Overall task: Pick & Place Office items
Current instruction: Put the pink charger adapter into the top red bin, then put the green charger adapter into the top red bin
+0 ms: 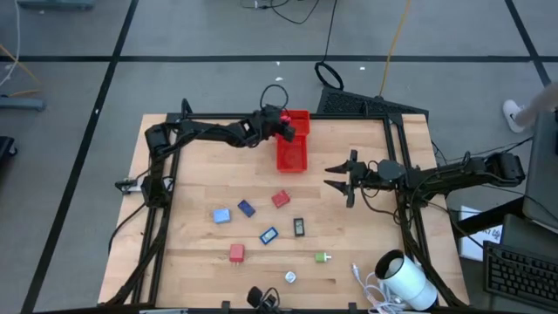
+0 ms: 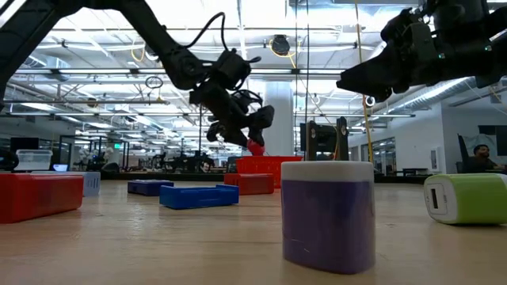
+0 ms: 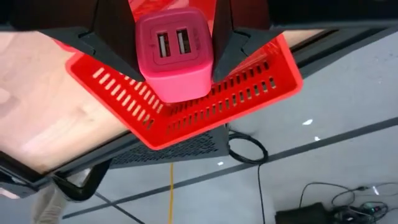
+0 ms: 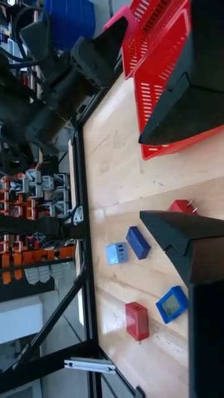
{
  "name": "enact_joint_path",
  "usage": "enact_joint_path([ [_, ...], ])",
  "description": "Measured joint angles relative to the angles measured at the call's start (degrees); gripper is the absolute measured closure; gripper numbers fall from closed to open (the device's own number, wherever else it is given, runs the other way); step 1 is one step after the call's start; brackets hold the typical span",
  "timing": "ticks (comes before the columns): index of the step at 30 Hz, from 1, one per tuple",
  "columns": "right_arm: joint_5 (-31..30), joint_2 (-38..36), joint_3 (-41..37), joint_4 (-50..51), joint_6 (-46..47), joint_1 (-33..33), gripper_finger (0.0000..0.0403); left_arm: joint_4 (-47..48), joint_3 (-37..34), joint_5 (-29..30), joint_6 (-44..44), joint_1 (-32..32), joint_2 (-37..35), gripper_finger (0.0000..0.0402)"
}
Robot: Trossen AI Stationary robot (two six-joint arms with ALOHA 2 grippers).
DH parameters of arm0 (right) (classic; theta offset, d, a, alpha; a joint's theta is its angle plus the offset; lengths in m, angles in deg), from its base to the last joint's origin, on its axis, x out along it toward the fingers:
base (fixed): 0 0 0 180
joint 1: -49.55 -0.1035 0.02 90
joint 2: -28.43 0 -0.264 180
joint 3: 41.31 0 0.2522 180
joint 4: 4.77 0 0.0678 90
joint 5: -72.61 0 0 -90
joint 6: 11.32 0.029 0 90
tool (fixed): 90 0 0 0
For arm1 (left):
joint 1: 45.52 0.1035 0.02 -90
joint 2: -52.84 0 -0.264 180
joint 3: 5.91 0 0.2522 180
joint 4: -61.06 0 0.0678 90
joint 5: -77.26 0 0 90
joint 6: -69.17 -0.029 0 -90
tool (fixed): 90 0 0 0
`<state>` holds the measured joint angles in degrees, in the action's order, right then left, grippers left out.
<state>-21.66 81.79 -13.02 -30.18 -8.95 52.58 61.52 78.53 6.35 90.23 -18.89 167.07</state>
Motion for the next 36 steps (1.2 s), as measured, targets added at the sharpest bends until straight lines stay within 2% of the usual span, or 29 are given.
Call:
enact_joint_path([
  [4,-0.05,0.02,0.00,0.53,-0.07,0.00,0.0232,2.40,0.06,3.33,0.46,0.04,-0.36,0.0243],
  [9,-0.09,0.00,0.02,0.54,-0.15,0.00,0.0232,5.05,0.04,3.91,1.79,0.09,-0.34,0.0242],
  [17,-0.09,0.00,0.04,0.45,-0.09,0.00,0.0232,5.15,0.04,3.88,2.15,0.03,-0.34,0.0205],
  [27,-0.09,0.02,0.04,0.43,-0.04,0.00,0.0232,5.32,0.04,3.33,-0.41,-0.11,-0.59,0.0231],
  [32,-0.09,0.00,0.04,0.39,-0.04,-0.02,0.0232,8.99,0.00,0.23,-5.27,-0.11,-5.81,0.0245],
  [36,-0.11,0.00,0.04,0.40,-0.04,-0.02,0.0232,17.12,0.00,-3.37,-5.79,-0.22,-12.89,0.0253],
])
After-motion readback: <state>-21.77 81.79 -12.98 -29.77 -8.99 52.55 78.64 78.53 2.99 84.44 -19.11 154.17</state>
